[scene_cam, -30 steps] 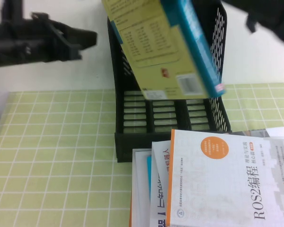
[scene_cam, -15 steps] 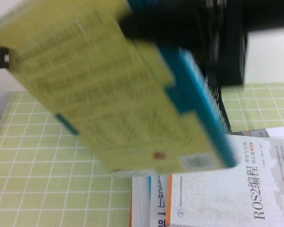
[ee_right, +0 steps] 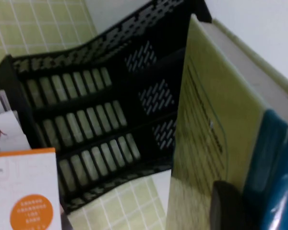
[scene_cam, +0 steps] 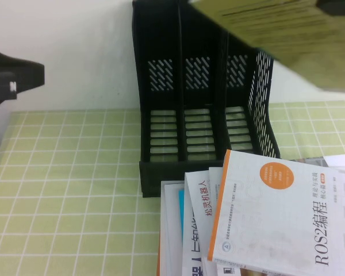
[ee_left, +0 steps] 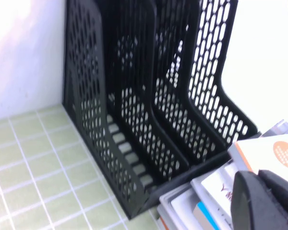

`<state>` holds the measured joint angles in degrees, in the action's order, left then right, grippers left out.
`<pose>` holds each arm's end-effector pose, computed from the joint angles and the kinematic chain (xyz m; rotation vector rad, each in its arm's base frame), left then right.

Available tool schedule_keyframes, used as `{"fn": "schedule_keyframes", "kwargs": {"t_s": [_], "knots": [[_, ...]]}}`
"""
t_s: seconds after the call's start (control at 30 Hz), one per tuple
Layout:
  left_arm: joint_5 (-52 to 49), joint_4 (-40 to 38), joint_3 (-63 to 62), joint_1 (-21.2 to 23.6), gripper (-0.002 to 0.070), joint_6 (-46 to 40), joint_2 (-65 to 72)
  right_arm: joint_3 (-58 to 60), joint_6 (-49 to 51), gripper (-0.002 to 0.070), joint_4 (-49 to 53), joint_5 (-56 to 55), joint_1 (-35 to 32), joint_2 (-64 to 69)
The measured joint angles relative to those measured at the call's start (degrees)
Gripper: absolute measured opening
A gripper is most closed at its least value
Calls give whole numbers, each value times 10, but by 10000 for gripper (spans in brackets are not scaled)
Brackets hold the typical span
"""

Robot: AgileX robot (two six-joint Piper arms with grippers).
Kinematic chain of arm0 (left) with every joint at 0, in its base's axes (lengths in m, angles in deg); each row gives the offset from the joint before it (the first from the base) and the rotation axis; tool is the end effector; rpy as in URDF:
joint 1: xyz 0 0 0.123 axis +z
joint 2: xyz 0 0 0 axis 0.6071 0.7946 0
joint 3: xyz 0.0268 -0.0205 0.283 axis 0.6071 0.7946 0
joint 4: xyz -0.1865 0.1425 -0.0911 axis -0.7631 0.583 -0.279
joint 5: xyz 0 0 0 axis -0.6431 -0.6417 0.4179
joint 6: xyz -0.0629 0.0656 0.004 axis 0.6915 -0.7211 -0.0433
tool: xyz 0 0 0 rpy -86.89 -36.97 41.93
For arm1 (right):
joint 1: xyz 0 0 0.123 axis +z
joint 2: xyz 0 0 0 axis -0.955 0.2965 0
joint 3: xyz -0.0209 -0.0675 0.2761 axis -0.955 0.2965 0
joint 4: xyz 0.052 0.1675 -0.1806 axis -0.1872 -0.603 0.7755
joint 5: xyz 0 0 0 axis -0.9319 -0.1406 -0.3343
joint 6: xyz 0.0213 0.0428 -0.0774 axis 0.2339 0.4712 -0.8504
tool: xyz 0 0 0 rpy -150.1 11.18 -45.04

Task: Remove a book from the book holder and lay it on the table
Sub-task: Place the picked book on the book

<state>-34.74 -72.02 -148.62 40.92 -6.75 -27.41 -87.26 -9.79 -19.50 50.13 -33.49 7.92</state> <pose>0.2045 -0.0415 0.4247 0.3805 2.0389 -0.5942 0.2084 0.1484 0.5002 -1.3234 1.6267 -0.2578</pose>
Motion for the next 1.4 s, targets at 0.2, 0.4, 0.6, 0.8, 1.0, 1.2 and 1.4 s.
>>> {"fn": "schedule_keyframes", "kwargs": {"t_s": [0.2, 0.4, 0.6, 0.8, 1.0, 1.2, 1.4], "knots": [[6, 1, 28, 0, -3, 1, 1, 36, -35, 211, 22, 37, 5, -6], [7, 1, 40, 0, -3, 2, 1, 174, 131, 216, 215, 51, 118, -13], [9, -3, 40, 0, -3, 2, 1, 303, 252, 216, 327, 49, 237, -32], [7, -12, 40, 0, -3, 2, 1, 370, 345, 233, 257, 40, 279, -17], [1, -14, 40, 0, -3, 2, 1, 371, 435, 299, 231, 13, 283, 52], [-21, -14, 40, 0, -3, 2, 0, 368, 479, 242, 112, -7, 285, 102], [-32, -14, 47, 0, -3, 2, -11, 309, 378, 477, 11, 31, 286, 102]]}}
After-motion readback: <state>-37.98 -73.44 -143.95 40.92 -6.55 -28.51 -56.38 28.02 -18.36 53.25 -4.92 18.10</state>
